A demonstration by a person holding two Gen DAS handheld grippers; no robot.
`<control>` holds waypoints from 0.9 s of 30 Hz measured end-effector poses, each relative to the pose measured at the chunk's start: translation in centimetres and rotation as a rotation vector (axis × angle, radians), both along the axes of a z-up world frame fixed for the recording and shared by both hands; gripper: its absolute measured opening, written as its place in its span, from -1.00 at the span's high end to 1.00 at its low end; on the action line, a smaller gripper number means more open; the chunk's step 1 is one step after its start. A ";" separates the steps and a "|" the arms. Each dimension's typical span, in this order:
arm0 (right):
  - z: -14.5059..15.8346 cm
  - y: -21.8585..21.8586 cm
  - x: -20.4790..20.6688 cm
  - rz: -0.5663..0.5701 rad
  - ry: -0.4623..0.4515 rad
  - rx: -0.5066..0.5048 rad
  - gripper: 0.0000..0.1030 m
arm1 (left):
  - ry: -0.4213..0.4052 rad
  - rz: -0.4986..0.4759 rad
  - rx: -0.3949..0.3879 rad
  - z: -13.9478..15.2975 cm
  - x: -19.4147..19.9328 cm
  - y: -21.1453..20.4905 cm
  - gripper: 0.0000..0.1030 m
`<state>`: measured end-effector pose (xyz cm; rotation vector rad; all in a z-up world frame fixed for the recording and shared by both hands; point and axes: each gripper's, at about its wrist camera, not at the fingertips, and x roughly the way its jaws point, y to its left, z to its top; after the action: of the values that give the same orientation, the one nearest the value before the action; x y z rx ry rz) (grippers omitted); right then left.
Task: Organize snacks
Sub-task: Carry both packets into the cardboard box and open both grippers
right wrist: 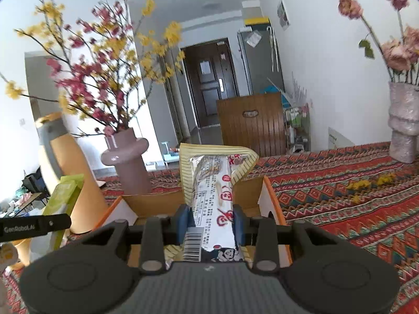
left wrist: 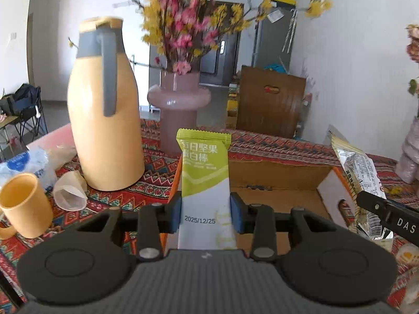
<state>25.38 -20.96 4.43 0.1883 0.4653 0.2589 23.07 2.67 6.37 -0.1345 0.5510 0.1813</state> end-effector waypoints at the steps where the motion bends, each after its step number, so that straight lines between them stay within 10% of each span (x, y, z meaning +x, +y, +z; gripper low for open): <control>1: -0.4 0.1 0.9 -0.008 0.011 -0.001 0.33 | 0.005 0.005 -0.001 -0.6 0.8 0.2 0.26; 14: -4.7 1.1 3.8 -0.011 0.052 -0.033 0.33 | -0.006 -0.023 -0.027 -4.2 1.5 0.8 0.16; 16: -4.8 1.1 3.6 -0.013 0.052 -0.032 0.31 | -0.038 -0.026 -0.031 -3.8 1.0 0.8 -0.32; 19: -4.5 1.2 2.9 -0.022 0.026 -0.024 -0.32 | -0.106 -0.005 -0.011 -3.2 -0.1 0.5 -1.00; 22: -4.0 0.9 1.9 -0.040 -0.013 -0.014 -1.00 | -0.143 -0.005 -0.012 -2.8 -0.9 0.3 -1.00; 27: -3.7 0.1 1.3 -0.051 -0.029 0.023 -1.00 | -0.131 0.003 -0.016 -2.9 -0.6 0.2 -1.00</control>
<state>26.67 -20.91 0.76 0.2187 0.4284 0.2165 22.47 2.86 3.43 -0.1616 0.4221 0.1699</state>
